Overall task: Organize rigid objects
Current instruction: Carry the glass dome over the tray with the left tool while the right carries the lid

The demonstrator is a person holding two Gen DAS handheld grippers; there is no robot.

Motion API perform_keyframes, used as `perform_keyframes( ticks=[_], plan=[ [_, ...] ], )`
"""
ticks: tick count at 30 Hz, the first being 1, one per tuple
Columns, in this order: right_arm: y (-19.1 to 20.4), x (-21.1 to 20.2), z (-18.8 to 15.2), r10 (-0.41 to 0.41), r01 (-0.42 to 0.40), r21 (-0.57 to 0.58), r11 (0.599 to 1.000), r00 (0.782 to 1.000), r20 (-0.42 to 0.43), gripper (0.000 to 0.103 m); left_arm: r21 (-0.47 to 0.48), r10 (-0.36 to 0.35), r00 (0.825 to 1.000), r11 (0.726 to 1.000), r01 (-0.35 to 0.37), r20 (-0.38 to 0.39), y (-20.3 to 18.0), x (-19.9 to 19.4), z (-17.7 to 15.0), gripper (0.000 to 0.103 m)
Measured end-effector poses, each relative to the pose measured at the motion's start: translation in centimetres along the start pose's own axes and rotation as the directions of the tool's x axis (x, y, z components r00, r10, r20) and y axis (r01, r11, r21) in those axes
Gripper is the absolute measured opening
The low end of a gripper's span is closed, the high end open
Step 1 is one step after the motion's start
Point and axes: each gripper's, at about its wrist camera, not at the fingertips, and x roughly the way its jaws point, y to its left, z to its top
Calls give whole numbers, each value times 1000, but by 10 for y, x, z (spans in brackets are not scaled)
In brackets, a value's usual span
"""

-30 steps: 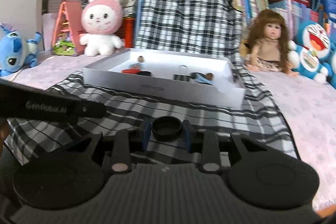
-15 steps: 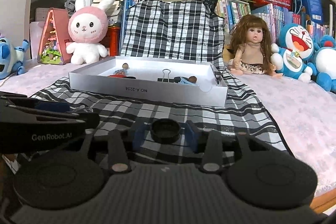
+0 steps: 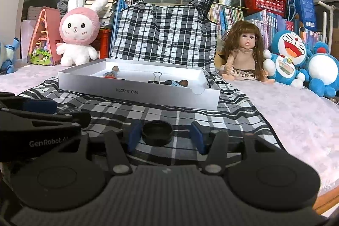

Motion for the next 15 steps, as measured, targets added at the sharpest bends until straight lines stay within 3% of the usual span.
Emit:
perform_keyframes(
  ticks=[3, 6, 11, 15],
  plan=[
    [1, 0, -1, 7, -7, 2, 1000, 1000, 0, 66, 11, -13, 1000, 1000, 13, 10, -3, -1, -1, 43],
    [2, -1, -1, 25, -25, 1, 1000, 1000, 0, 59, 20, -35, 999, 999, 35, 17, -6, -3, -2, 32],
    [6, -2, 0, 45, -45, -2, 999, 999, -6, 41, 18, -38, 999, 999, 38, 15, -8, -4, -3, 32],
    [7, -2, 1, 52, -52, 1, 999, 999, -11, 37, 7, -40, 999, 999, 40, 5, -8, -5, -3, 32]
  ],
)
